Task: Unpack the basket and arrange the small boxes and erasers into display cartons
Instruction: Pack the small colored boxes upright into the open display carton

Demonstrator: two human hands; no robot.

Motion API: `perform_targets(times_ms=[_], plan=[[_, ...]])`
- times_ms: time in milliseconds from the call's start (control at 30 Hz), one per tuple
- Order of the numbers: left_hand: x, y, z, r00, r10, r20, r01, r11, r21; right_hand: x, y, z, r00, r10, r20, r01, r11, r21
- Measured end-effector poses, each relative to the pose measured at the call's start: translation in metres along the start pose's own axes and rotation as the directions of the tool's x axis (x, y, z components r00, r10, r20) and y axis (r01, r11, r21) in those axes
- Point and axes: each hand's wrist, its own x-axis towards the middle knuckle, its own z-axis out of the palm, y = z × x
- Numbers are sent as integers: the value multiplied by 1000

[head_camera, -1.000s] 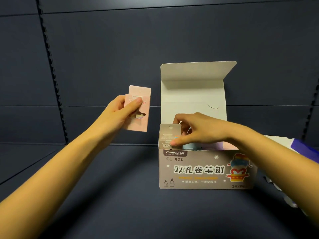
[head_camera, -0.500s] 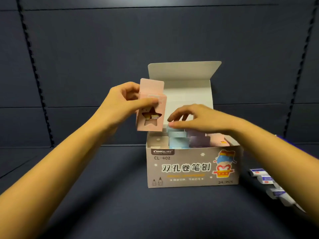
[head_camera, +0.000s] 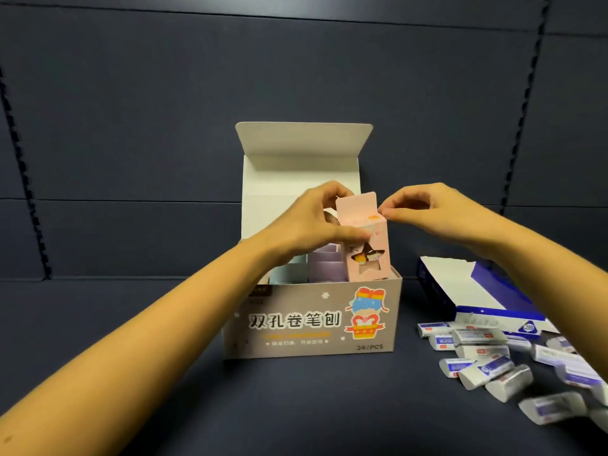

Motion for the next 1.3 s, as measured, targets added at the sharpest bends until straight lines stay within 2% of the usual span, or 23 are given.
perform_targets(times_ms=[200,333,467,633,767,867,1000,1133,1300], plan=[[3,-10,11,995,-70,75,64,995,72,-4,6,-4,1000,15,-4,-15,1000,-4],[5,-15,13,988,-119,98,107,987,116,-5,1,0,994,-17,111,8,996,86],[6,-18,17,988,-131,84,117,982,151,-7,0,6,978,-51,203,64,996,-57],[6,-21,18,984,-123,125,78,946,315,-9,2,13,970,-90,227,129,978,-163],[-12,-20,-15,999,-39,13,32,936,349,-12,8,18,964,-85,250,145,962,-231],[-41,-31,-50,995,-63,-80,89,918,387,-15,12,23,963,-78,258,144,958,-248],[-74,-45,-78,980,-188,-59,197,934,297,-13,9,29,977,-48,209,111,946,-304],[-79,-54,-78,983,-131,-126,164,940,301,-12,5,32,985,-22,173,78,944,-321],[-74,-61,-76,979,-89,-184,153,917,368,-15,8,36,989,-8,145,44,968,-246]])
